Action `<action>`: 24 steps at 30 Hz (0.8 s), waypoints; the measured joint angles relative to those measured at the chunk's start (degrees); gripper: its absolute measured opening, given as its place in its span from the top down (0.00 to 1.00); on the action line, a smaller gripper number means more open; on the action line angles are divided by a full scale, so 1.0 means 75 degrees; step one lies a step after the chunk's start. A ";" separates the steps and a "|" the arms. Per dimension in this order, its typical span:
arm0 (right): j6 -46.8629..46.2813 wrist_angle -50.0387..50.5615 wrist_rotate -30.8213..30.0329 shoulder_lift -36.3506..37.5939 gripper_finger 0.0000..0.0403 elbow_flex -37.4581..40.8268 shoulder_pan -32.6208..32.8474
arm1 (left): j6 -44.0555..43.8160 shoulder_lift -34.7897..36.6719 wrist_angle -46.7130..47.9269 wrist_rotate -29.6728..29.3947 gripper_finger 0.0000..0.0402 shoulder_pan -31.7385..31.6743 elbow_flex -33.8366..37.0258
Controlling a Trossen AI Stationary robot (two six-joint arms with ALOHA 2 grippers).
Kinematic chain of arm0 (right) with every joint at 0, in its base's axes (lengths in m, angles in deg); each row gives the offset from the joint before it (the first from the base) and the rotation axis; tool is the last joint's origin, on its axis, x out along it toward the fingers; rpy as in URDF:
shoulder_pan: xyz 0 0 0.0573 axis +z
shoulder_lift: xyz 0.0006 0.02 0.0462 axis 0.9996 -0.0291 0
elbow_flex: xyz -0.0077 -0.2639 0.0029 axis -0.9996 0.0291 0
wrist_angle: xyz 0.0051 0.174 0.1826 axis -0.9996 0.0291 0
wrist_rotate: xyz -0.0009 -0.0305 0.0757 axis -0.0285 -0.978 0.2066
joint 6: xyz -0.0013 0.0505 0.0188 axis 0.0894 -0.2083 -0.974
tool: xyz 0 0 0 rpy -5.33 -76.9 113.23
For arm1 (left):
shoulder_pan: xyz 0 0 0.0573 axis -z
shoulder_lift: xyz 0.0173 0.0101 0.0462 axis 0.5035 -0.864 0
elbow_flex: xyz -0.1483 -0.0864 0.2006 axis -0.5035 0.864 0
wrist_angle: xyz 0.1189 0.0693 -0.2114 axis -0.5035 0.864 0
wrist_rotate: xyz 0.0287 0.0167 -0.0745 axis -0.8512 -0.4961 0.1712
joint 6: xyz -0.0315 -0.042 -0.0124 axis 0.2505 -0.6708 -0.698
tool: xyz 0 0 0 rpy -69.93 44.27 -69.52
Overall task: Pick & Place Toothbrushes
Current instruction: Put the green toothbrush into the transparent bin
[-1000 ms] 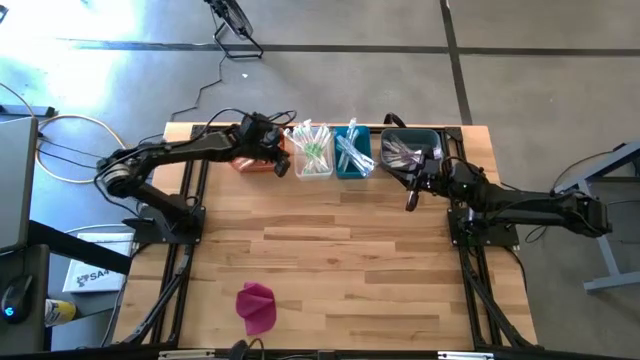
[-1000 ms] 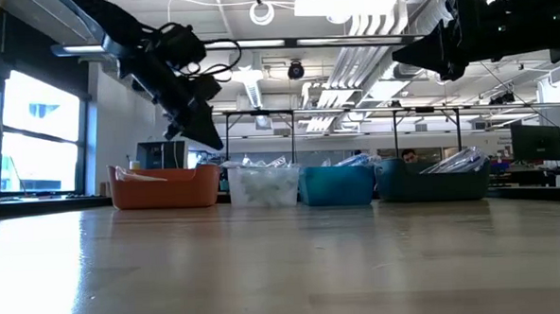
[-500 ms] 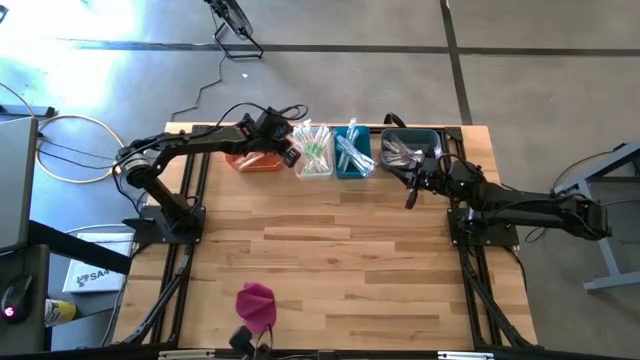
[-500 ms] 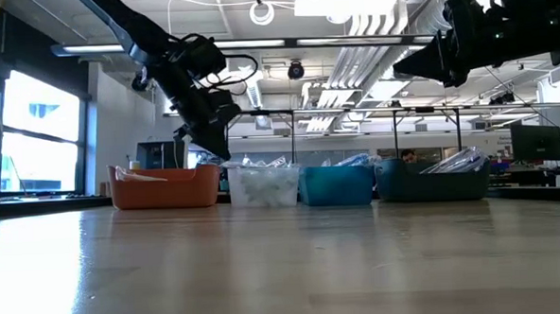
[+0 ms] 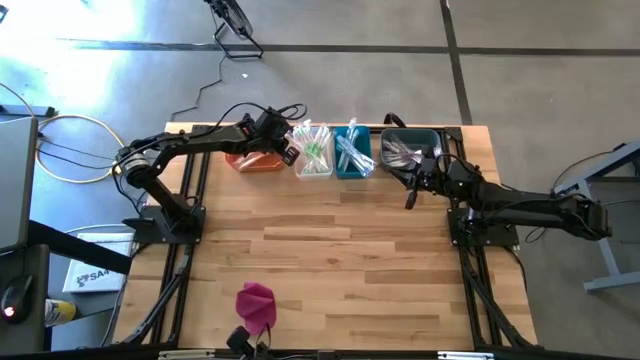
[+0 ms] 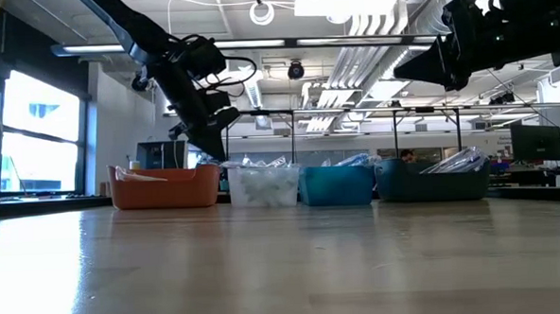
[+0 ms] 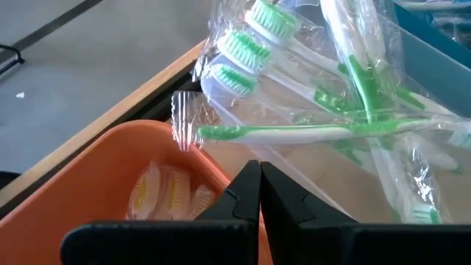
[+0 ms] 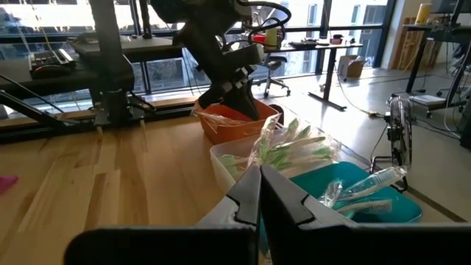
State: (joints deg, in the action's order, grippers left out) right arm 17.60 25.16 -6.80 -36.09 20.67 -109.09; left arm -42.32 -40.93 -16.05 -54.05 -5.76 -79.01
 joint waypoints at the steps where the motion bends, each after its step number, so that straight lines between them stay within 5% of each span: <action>1: 0.0000 0.0000 -0.0003 0.0000 0.99 0.0000 0.0000 | -0.0058 0.0000 0.0003 0.0000 0.99 0.0000 0.0000; 13: 0.0018 -0.0004 -0.0014 0.0000 0.99 0.0000 -0.0003 | -0.0314 -0.0125 -0.0194 0.0094 0.99 0.0122 0.0003; 24: 0.0023 -0.0006 -0.0020 0.0000 0.99 0.0000 -0.0002 | -0.0055 -0.0122 -0.0476 -0.0879 0.99 0.0159 0.0003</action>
State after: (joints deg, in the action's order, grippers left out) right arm 17.77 25.11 -6.95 -36.09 20.67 -109.10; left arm -42.73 -41.85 -19.61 -60.65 -4.56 -78.98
